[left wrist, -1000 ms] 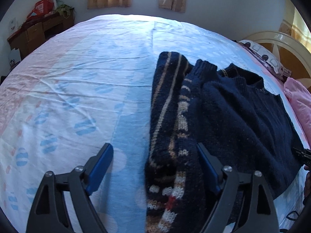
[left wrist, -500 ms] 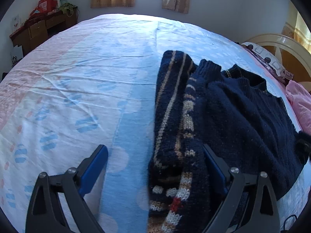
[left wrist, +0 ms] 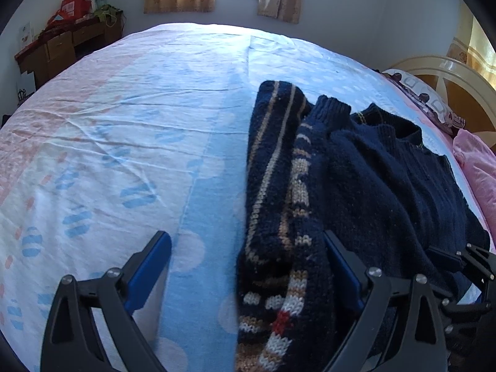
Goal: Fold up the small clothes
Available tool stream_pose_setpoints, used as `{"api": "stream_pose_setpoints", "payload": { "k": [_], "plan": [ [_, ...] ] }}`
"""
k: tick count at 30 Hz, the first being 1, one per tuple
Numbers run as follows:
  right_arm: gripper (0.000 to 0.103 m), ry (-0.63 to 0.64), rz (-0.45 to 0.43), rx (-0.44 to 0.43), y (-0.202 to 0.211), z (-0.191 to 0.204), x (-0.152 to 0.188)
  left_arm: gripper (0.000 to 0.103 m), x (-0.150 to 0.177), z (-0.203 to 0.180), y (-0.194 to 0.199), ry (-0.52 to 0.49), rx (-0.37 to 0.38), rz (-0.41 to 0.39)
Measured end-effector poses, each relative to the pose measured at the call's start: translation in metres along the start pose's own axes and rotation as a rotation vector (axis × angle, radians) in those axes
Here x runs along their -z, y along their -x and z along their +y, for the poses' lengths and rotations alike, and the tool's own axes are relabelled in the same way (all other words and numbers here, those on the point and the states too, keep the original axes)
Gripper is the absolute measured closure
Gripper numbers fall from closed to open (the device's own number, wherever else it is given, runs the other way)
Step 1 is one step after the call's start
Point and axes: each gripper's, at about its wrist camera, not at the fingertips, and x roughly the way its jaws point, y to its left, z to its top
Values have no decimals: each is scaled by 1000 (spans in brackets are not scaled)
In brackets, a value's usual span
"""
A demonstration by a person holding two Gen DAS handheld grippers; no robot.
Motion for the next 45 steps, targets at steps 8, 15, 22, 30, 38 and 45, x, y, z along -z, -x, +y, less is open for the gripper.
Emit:
{"api": "stream_pose_setpoints", "payload": {
  "k": [8, 15, 22, 30, 38, 45],
  "plan": [
    [54, -89, -20, -73, 12, -43, 6, 4, 6, 2, 4, -4, 1, 2],
    [54, -264, -101, 107, 36, -143, -4, 2, 6, 1, 4, -5, -9, 4],
    [54, -457, 18, 287, 7, -273, -8, 0, 6, -1, 2, -16, -12, 8],
    [54, -472, -29, 300, 33, -263, -9, 0, -4, 7, 11, 8, 26, 5],
    [54, -346, -63, 225, 55, -188, 7, 0, -2, 7, 17, -55, -10, -7],
    [54, -77, -29, 76, 45, -64, 20, 0, 6, 11, 7, -69, -15, 42]
  ]
}}
